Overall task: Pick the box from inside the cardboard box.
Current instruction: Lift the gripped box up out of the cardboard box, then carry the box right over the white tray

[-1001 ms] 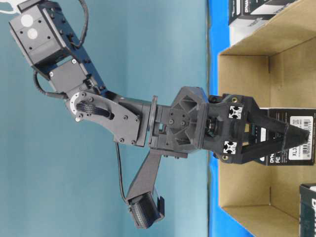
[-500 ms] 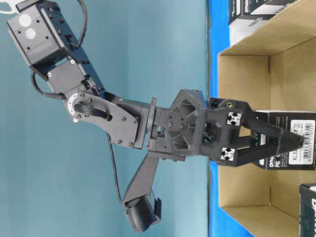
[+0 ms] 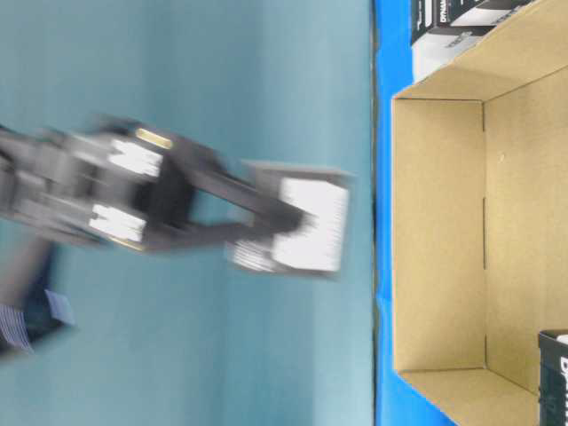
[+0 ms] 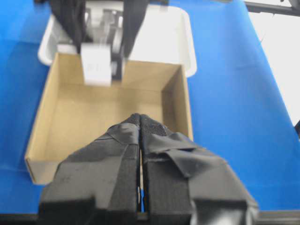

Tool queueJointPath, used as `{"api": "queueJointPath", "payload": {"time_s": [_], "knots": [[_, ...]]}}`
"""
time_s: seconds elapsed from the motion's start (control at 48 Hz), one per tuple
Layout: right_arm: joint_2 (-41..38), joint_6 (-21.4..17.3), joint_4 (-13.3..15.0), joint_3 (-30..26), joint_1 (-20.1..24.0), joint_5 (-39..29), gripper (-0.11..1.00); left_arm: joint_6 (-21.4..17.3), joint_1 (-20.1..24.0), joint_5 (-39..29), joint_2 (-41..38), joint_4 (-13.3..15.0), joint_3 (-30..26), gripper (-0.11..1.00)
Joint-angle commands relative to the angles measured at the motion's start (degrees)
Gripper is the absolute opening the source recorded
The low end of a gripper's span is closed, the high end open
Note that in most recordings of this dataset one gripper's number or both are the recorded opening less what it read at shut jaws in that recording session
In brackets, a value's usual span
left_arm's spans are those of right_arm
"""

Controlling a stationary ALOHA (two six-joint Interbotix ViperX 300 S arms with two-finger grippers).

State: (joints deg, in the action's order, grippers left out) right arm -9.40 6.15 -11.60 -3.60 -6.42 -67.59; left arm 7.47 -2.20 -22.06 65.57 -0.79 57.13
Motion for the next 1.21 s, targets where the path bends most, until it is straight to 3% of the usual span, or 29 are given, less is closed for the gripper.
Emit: {"api": "queueJointPath", "payload": {"time_s": [0.0,0.417,0.855,1.022,1.188], "knots": [[3.9,-0.2,-0.1,-1.4,0.1,-2.5,0.62,0.1,0.0,0.4,-0.6,-0.2,-1.5,-0.03],[15.8,-2.3,1.1,0.4,0.1,-11.4,0.62,0.0,0.0,0.3,-0.3,-0.2,-1.6,-0.03],[26.7,-7.5,1.1,9.3,2.1,-11.8,0.62,0.2,0.0,0.3,-0.6,-0.2,-1.5,-0.03],[27.8,-7.8,1.1,17.1,5.4,-10.3,0.62,0.2,0.0,0.3,-0.7,-0.2,-1.4,-0.03],[28.3,-8.0,0.8,27.6,9.0,-0.3,0.62,0.3,0.0,0.3,-0.6,-0.2,-1.5,-0.03]]}}
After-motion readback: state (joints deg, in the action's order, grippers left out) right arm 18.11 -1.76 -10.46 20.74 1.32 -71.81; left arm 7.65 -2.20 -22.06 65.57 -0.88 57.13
